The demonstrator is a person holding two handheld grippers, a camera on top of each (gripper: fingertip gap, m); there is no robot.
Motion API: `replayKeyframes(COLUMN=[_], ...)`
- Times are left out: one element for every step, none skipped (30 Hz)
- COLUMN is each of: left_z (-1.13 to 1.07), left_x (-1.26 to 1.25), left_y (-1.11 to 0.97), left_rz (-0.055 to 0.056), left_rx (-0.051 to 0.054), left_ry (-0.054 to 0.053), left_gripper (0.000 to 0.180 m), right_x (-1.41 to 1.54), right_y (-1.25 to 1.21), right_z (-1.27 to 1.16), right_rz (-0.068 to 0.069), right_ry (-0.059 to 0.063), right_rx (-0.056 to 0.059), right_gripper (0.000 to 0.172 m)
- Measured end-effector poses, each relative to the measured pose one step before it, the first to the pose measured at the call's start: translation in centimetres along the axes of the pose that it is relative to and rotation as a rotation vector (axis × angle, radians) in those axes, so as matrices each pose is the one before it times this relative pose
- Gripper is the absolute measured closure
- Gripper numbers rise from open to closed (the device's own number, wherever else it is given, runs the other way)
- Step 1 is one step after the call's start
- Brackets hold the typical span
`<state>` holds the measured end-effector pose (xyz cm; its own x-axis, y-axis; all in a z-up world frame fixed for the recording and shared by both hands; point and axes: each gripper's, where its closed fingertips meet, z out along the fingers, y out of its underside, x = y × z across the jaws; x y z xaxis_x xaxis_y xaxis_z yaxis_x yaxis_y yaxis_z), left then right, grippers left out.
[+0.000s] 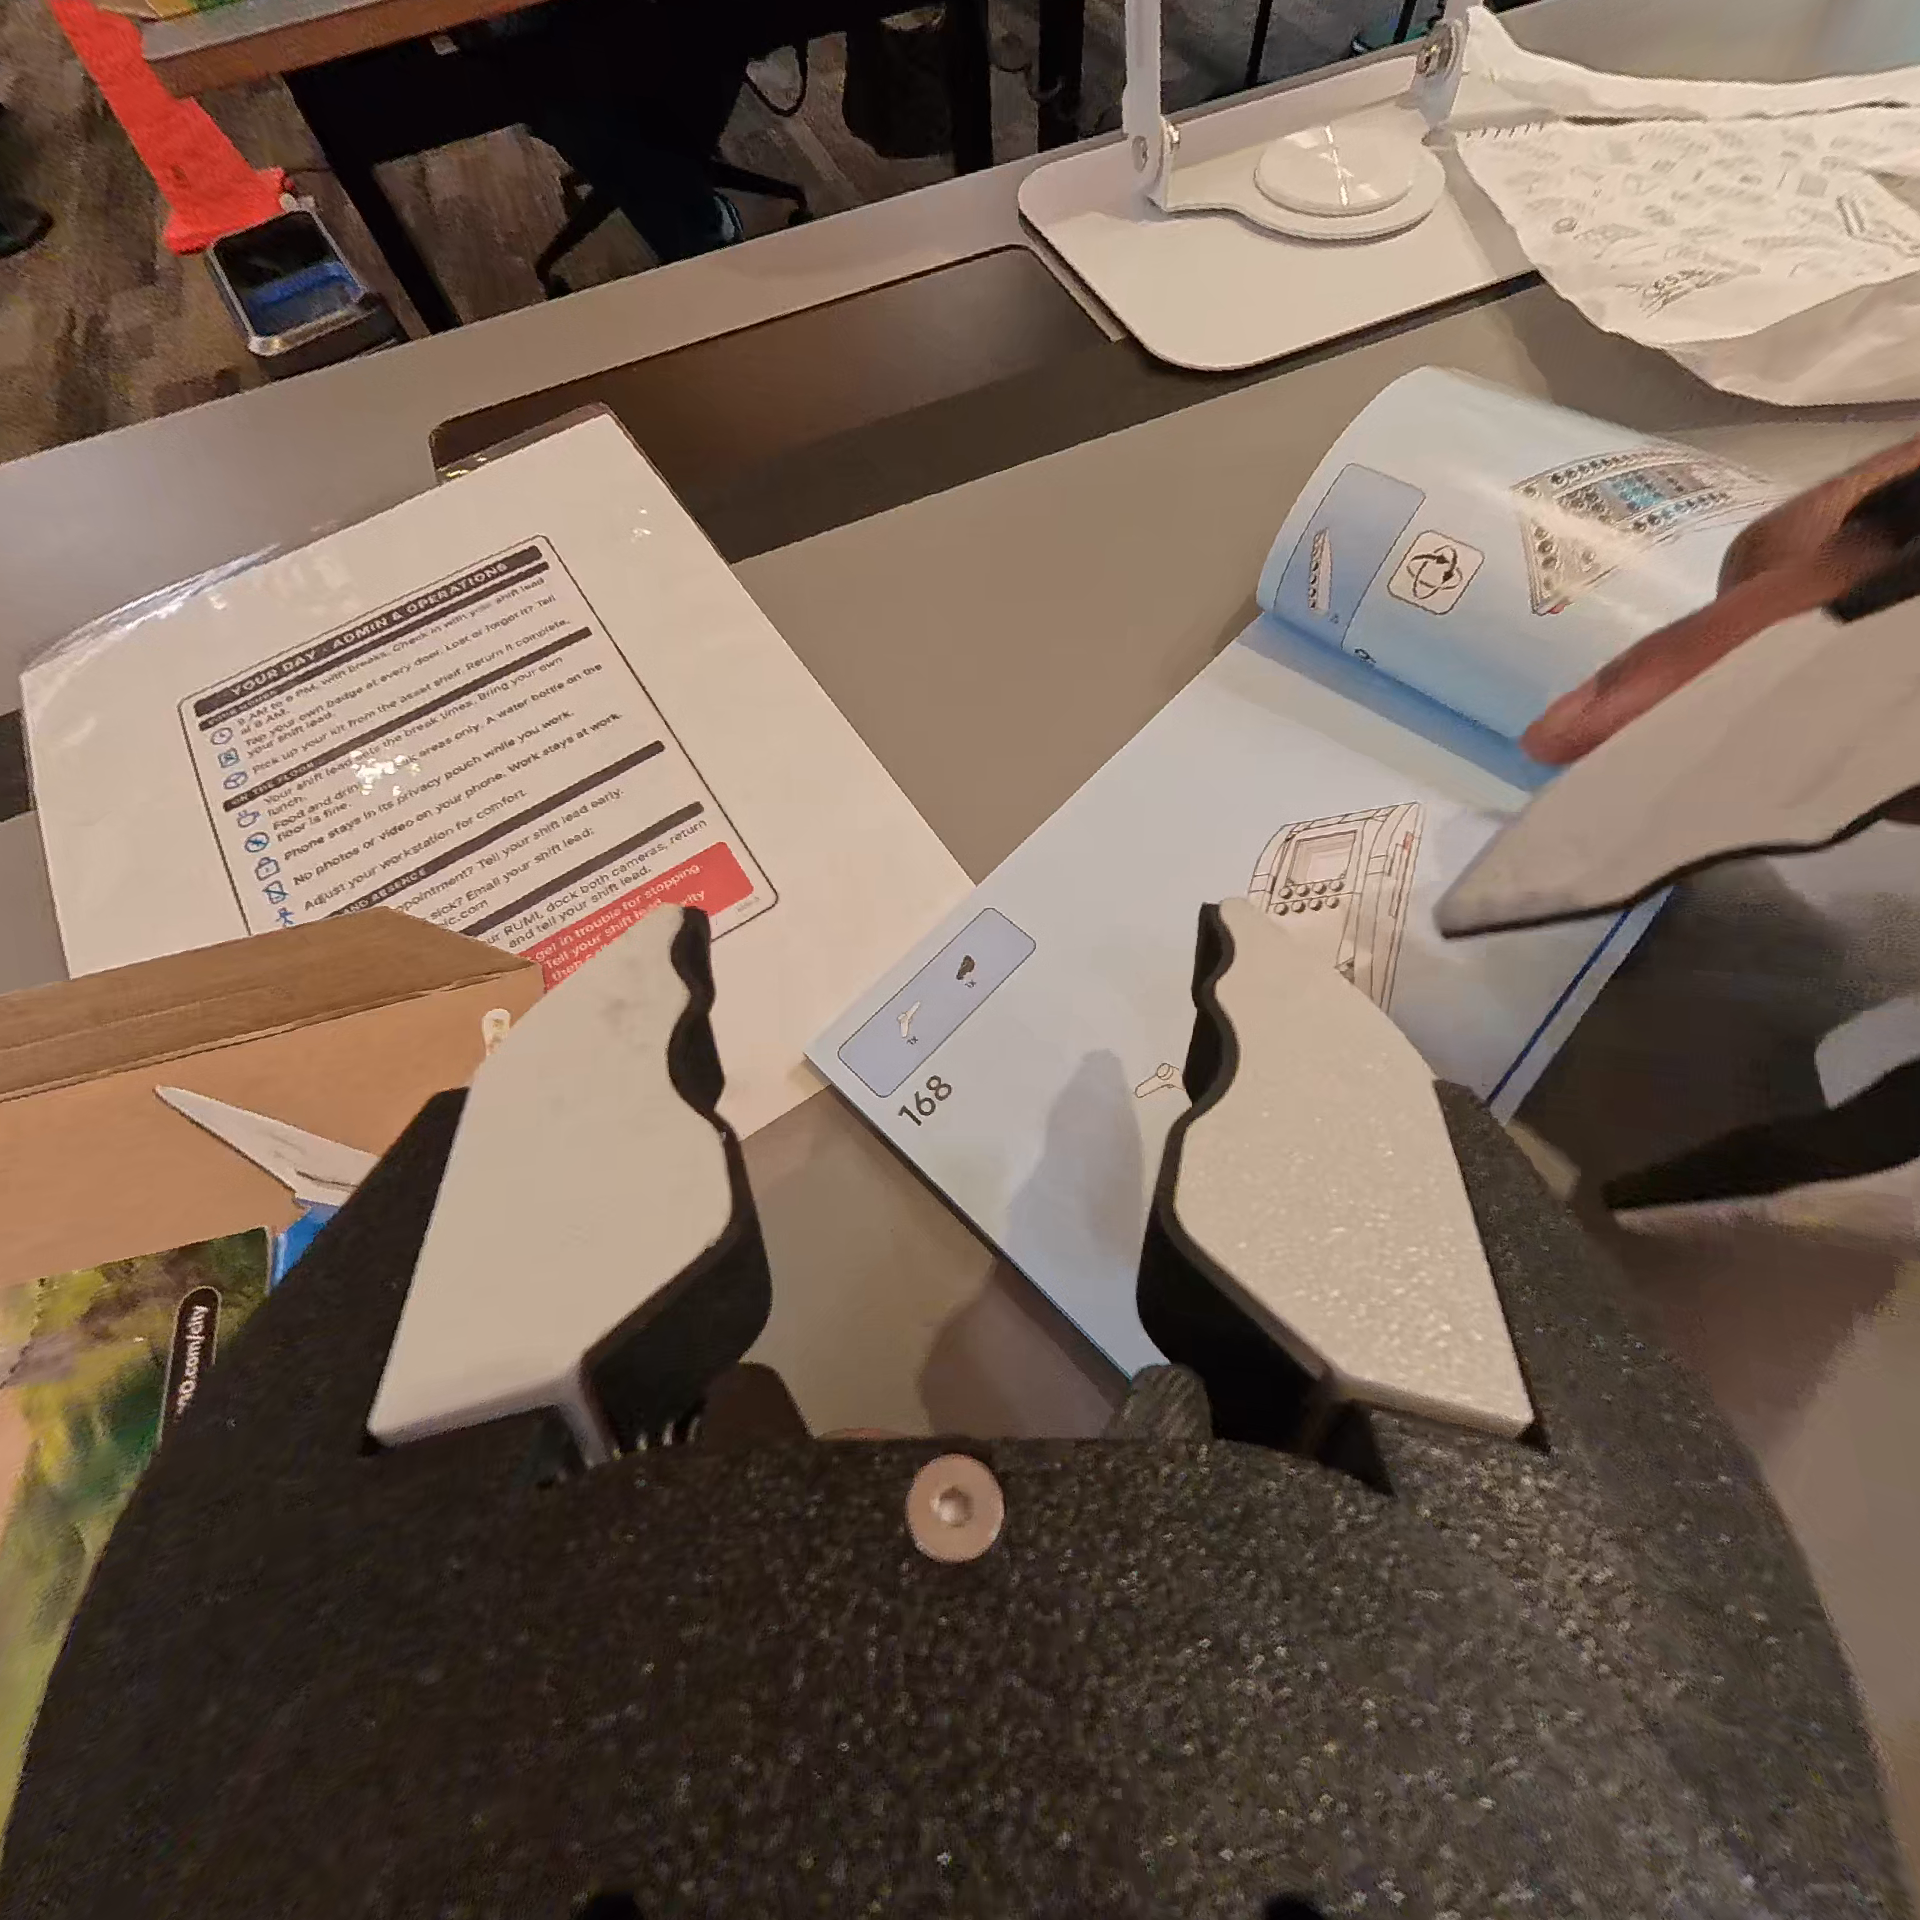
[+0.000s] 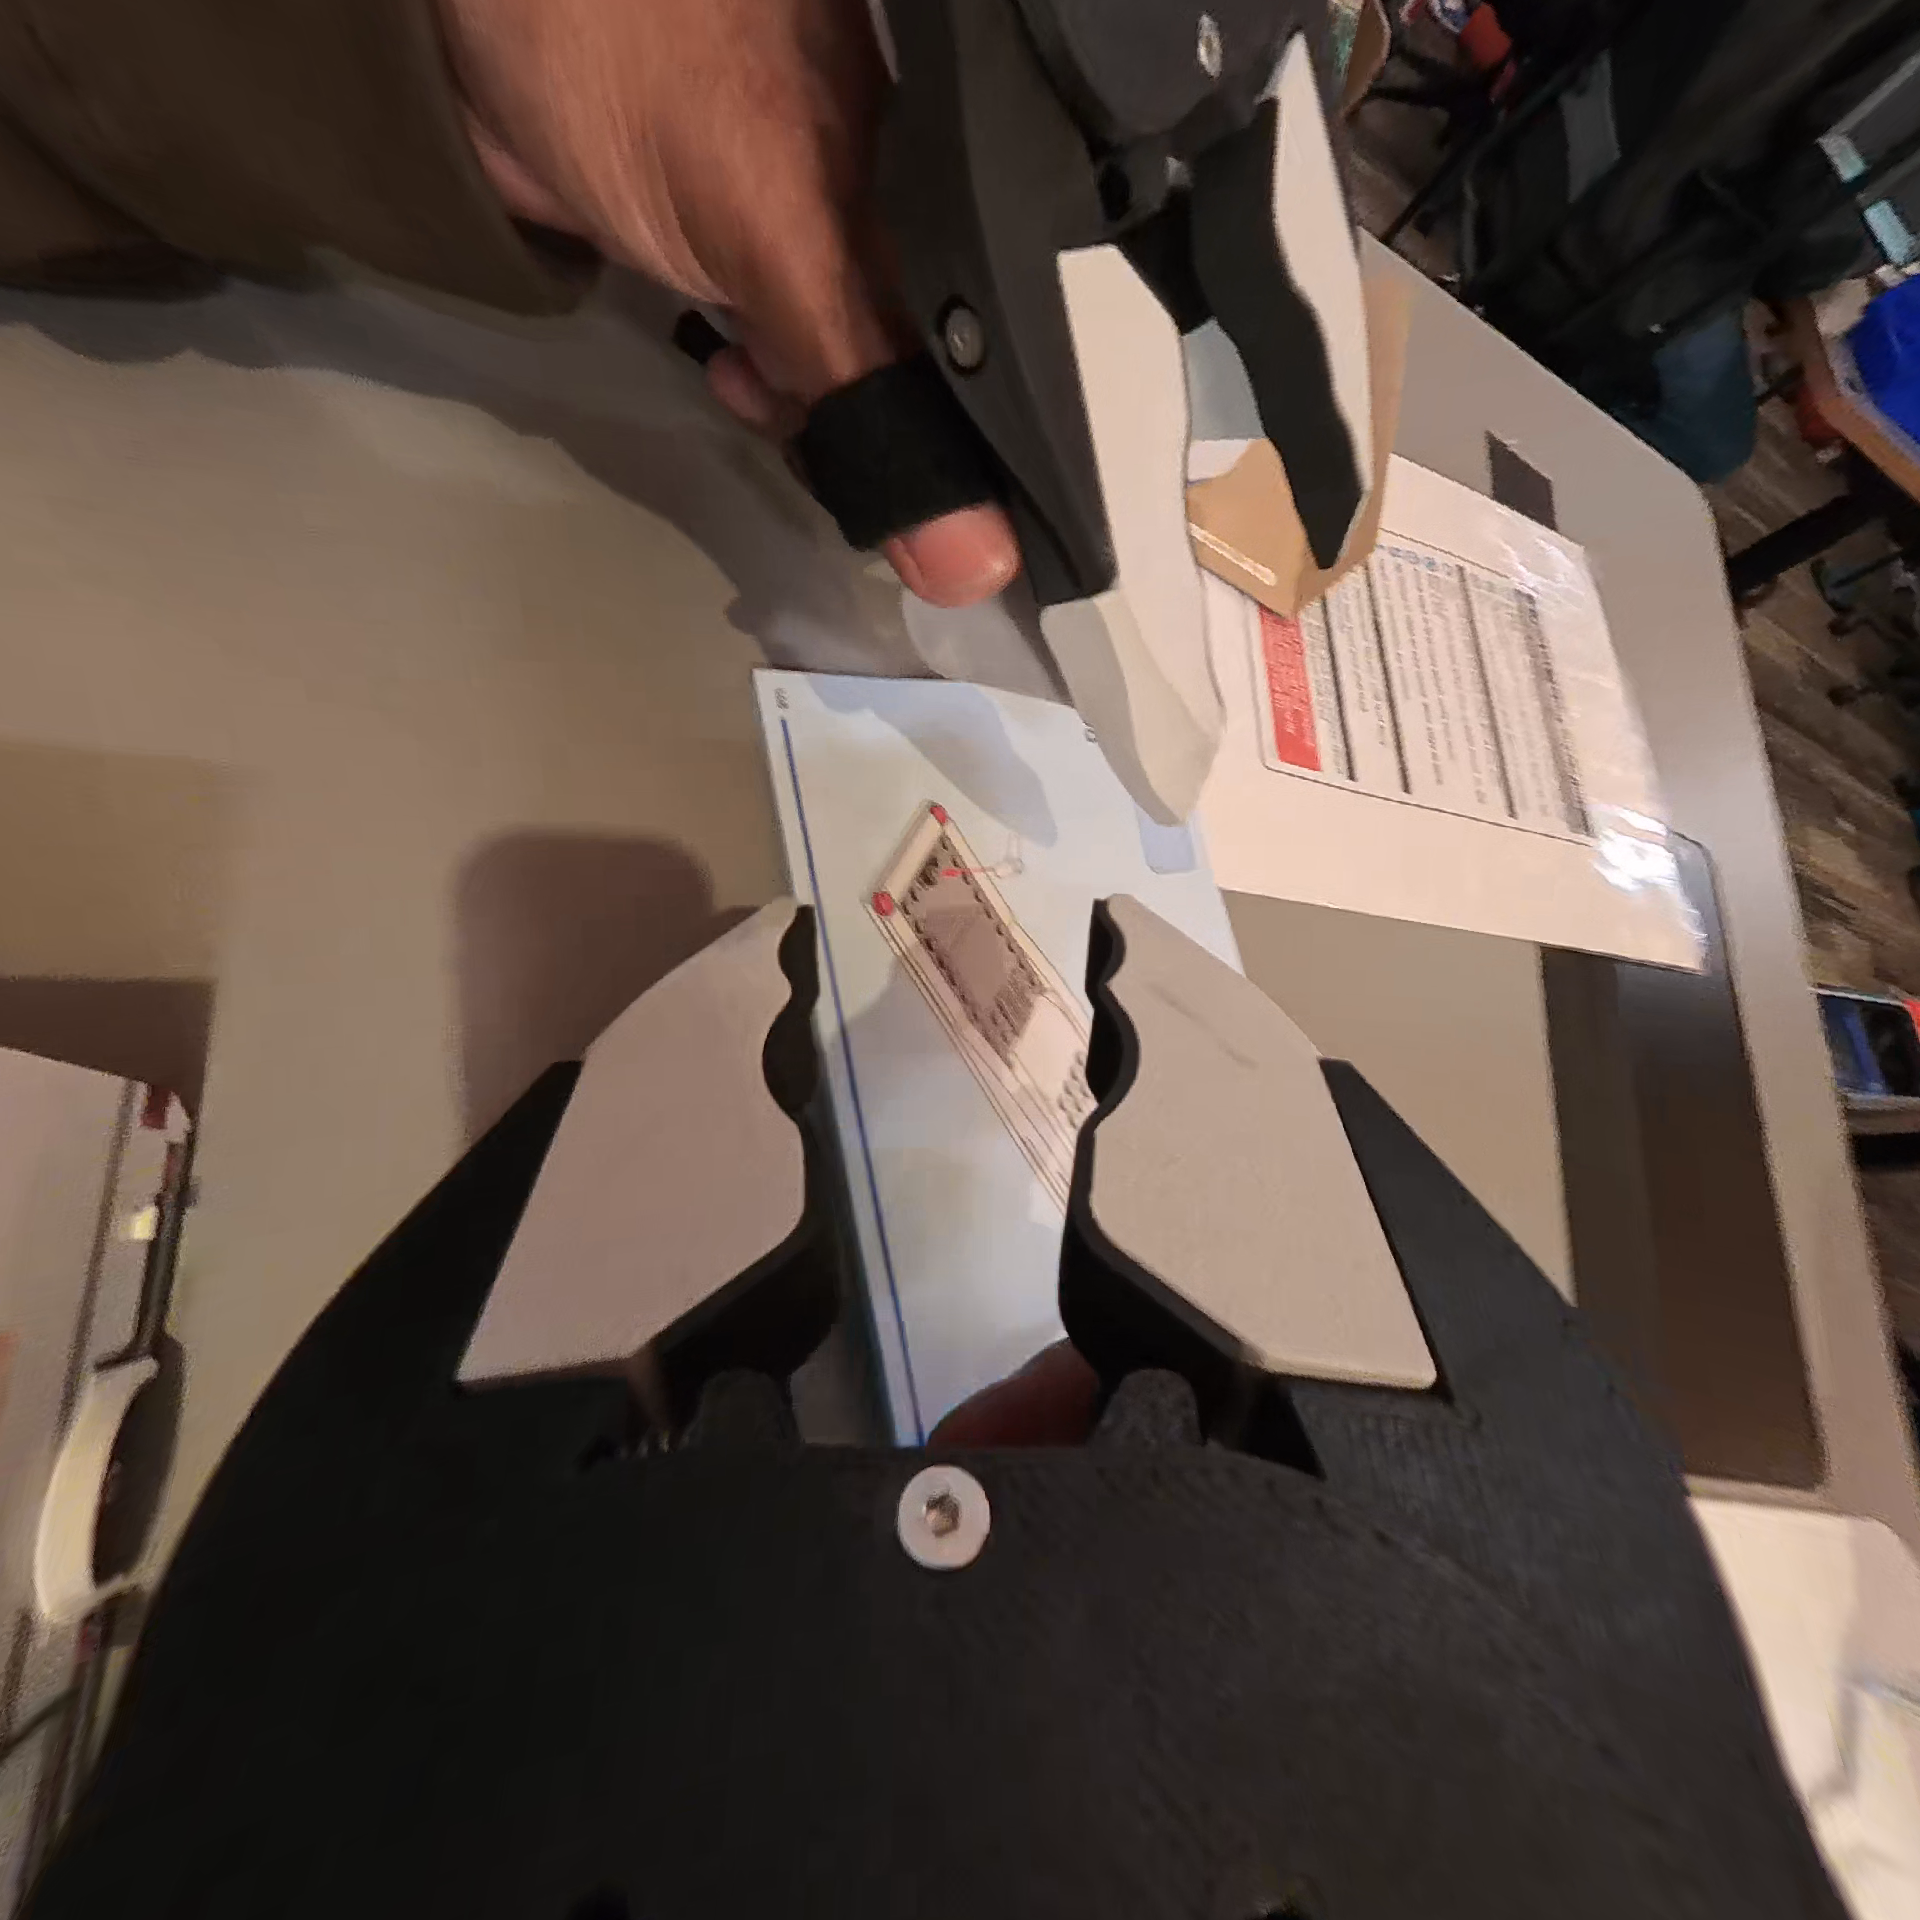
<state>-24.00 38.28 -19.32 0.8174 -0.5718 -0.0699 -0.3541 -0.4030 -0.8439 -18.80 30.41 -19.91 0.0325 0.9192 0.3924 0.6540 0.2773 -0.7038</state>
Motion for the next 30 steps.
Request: replayKeyframes(left_z=[0.015, 0.006, -0.022, -0.042, -0.041, -0.043, -0.072, -0.099, -0.133, -0.175, -0.178, -0.14, -0.12, -0.127, -0.135, -0.12, -0.087, -0.057, -0.009, 0.051, 0.112, 0.182, 0.248, 0.266, 0.256, 0.208, 0.166, 0.116, 0.088, 0.072], left_x=[-0.152, -0.145, -0.142, -0.104, -0.047, 0.002, 0.031, 0.046, 0.035, 0.035, 0.094, 0.238, 0.19, -0.032, -0.091, 0.147, 0.364, 0.398, 0.427, 0.504, 0.504, 0.461, 0.311, 0.053, -0.224, -0.276, -0.226, -0.171, -0.101, -0.006], left_y=[0.053, 0.051, 0.022, 0.022, 0.075, 0.127, 0.148, 0.153, 0.162, 0.183, 0.246, 0.45, 0.632, 0.593, 0.587, 0.587, 0.52, 0.284, 0.14, 0.011, -0.13, -0.157, -0.045, 0.118, 0.189, 0.192, 0.142, 0.092, 0.068, 0.065], left_rz=[-0.0026, -0.004, -0.0042, -0.0034, -0.002, 0.0003, 0.003, 0.0034, 0.002, 0.0005, 0.0011, 0.0078, 0.0164, 0.0233, 0.0219, 0.0133, -0.0021, -0.0113, -0.0156, -0.0111, -0.0088, -0.0122, -0.0178, -0.0195, -0.0189, -0.0166, -0.0148, -0.014, -0.0097, -0.0037], left_rx=[-0.0011, -0.0013, 0.0013, 0.0025, -0.0013, -0.005, -0.0056, -0.0057, -0.0053, -0.0055, -0.0068, -0.0162, -0.0277, -0.0238, -0.0216, -0.0237, -0.0198, -0.0091, -0.0047, -0.0024, 0.0067, 0.0098, 0.004, -0.0056, -0.0083, -0.009, -0.0056, -0.0029, -0.0029, -0.0024], left_ry=[-0.0078, -0.0063, -0.0065, -0.0048, -0.0023, -0.001, 0.0004, 0.0006, 0.0007, 0.0023, 0.0078, 0.0184, 0.0149, -0.0014, -0.0058, 0.0114, 0.0259, 0.027, 0.0258, 0.0278, 0.026, 0.0246, 0.0196, 0.0054, -0.0103, -0.0127, -0.0096, -0.0072, -0.003, 0.0006], left_gripper=[0.092, 0.092, 0.092, 0.092, 0.092, 0.092, 0.092, 0.092, 0.092, 0.092, 0.092, 0.092, 0.092, 0.092, 0.092, 0.092, 0.092, 0.092, 0.092, 0.092, 0.092, 0.093, 0.093, 0.093, 0.093, 0.093, 0.093, 0.093, 0.093, 0.093], right_x=[-0.302, -0.163, -0.083, -0.083, 0.016, 0.11, 0.091, 0.002, -0.119, -0.33, -0.449, -0.393, -0.368, -0.355, -0.102, 0.112, -0.036, 0.117, 0.259, 0.301, 0.352, 0.304, 0.282, 0.263, 0.164, 0.082, 0.042, -0.039, -0.058, -0.048], right_y=[-0.041, 0.058, 0.06, 0.092, 0.148, 0.143, 0.104, 0.051, -0.043, -0.102, -0.086, 0.032, 0.209, 0.358, 0.358, 0.05, -0.027, 0.033, 0.041, 0.073, 0.149, 0.191, 0.174, 0.183, 0.22, 0.169, 0.052, 0.061, 0.093, 0.099], right_z=[0.291, 0.217, 0.142, 0.098, 0.081, 0.062, 0.035, 0.035, 0.049, 0.08, 0.131, 0.171, 0.234, 0.268, 0.186, 0.04, -0.001, 0.009, -0.008, -0.043, -0.055, -0.06, -0.079, -0.053, -0.001, 0.041, 0.041, 0.058, 0.098, 0.09], right_rz=[0.0212, 0.0174, 0.0125, 0.0094, 0.0045, -0.0007, -0.0041, -0.0037, -0.0021, -0.0025, -0.0053, -0.0061, -0.0024, 0.0024, -0.0085, -0.0087, -0.0045, 0.0086, 0.0173, 0.0216, 0.0256, 0.0257, 0.0228, 0.0188, 0.0112, 0.0047, 0.001, -0.0052, -0.0074, -0.0077], right_ry=[-0.0142, -0.0029, 0.0045, 0.0068, 0.0148, 0.0232, 0.0221, 0.0172, 0.0095, -0.0026, -0.0078, -0.0013, -0.0006, -0.0043, 0.0053, 0.016, 0.0002, 0.0034, 0.0078, 0.0077, 0.008, 0.0032, 0.0021, 0.0037, -0.0007, 0.0003, 0.0019, 0.0015, 0.0018, 0.0022], right_rx=[0.017, 0.013, 0.0135, 0.0085, -0.0012, -0.0073, -0.009, -0.0092, -0.0046, 0.0012, 0.0068, 0.0081, 0.0031, -0.004, -0.023, -0.0047, 0.0018, -0.0022, -0.0012, -0.0006, -0.0048, -0.0065, -0.004, -0.0061, -0.0104, -0.0093, -0.0044, -0.0056, -0.0094, -0.0096], right_gripper=[0.122, 0.122, 0.122, 0.122, 0.123, 0.123, 0.123, 0.124, 0.124, 0.124, 0.125, 0.125, 0.125, 0.125, 0.126, 0.125, 0.125, 0.125, 0.125, 0.125, 0.125, 0.125, 0.125, 0.124, 0.124, 0.123, 0.123, 0.123, 0.123, 0.123])
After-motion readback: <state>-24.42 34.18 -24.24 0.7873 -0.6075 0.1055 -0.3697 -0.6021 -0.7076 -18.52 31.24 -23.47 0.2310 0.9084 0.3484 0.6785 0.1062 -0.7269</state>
